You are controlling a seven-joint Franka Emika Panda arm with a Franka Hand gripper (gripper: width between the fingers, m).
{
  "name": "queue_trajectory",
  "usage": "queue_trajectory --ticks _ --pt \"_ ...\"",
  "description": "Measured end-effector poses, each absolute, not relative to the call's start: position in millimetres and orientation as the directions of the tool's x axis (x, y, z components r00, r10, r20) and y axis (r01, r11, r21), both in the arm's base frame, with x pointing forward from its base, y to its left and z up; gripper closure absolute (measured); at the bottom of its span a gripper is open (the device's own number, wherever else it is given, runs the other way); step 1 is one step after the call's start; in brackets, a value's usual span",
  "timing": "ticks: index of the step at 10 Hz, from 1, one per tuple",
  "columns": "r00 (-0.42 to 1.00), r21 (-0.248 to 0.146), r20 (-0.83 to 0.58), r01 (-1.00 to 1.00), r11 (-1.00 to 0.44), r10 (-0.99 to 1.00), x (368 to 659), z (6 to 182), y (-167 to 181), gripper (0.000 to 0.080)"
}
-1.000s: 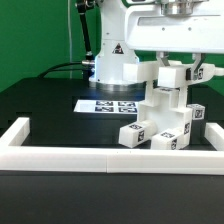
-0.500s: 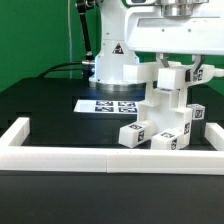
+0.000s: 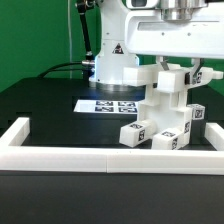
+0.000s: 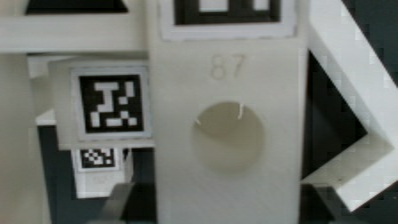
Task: Assemble chair
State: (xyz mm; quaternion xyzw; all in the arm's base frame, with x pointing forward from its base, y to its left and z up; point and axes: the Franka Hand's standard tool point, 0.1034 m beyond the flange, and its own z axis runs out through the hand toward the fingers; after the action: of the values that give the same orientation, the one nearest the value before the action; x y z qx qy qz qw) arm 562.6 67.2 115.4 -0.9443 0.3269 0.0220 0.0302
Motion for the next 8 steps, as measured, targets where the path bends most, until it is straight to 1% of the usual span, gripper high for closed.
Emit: queue_trajectory --ticks 5,8 --pt "0.790 -0.029 -0.059 -0.612 -0.790 -0.610 562.6 98.9 64.2 0.0509" --pt "0.810 -0.023 -0.055 -0.586 -0.810 -0.584 566.8 88.5 55.4 0.0509"
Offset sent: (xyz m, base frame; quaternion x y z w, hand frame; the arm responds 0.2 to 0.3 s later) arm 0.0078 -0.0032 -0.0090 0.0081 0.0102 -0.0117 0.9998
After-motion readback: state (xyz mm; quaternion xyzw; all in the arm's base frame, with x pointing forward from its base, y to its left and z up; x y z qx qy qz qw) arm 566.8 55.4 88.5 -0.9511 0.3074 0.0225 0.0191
